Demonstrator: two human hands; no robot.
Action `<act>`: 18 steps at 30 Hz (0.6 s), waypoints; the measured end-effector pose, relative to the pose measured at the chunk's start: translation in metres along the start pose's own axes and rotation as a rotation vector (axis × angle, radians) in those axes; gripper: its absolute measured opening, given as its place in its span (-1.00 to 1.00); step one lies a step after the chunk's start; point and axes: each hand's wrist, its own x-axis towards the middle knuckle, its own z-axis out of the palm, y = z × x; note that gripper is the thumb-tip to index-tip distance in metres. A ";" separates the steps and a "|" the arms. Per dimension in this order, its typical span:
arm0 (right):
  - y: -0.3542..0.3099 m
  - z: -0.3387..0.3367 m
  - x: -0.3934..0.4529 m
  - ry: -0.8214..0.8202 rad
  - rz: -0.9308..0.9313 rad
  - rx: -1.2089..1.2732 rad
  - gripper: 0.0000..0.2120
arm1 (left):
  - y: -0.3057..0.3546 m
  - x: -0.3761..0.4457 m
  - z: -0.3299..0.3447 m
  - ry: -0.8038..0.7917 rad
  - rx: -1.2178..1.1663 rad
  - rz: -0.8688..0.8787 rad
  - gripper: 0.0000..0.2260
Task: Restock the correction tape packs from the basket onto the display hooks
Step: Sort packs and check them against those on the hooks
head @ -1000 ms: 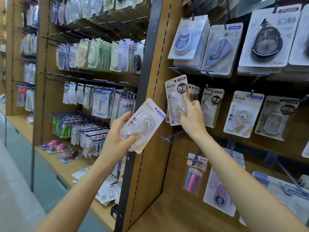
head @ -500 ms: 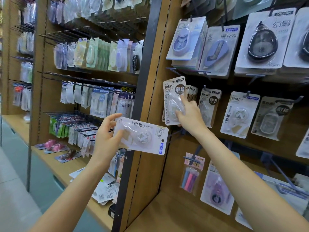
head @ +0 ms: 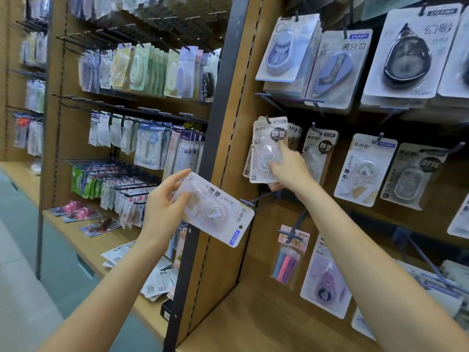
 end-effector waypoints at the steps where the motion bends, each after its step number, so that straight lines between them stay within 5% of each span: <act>1: 0.005 0.003 0.001 -0.001 0.005 0.029 -0.41 | 0.000 0.000 -0.001 0.002 -0.001 0.005 -0.71; 9: 0.012 -0.002 0.004 -0.077 0.032 -0.373 -0.46 | 0.009 0.005 0.005 0.110 -0.233 -0.121 -0.70; 12: 0.013 -0.006 -0.033 -0.030 -0.071 -0.016 -0.61 | 0.014 0.005 0.011 0.117 -0.412 -0.201 -0.64; 16: 0.011 -0.020 -0.087 -0.320 0.025 0.549 -0.77 | 0.022 0.002 0.035 0.088 -0.532 -0.258 -0.61; 18: 0.020 -0.030 -0.094 -0.214 0.130 0.764 -0.87 | 0.026 -0.002 0.055 0.031 -0.517 -0.257 -0.62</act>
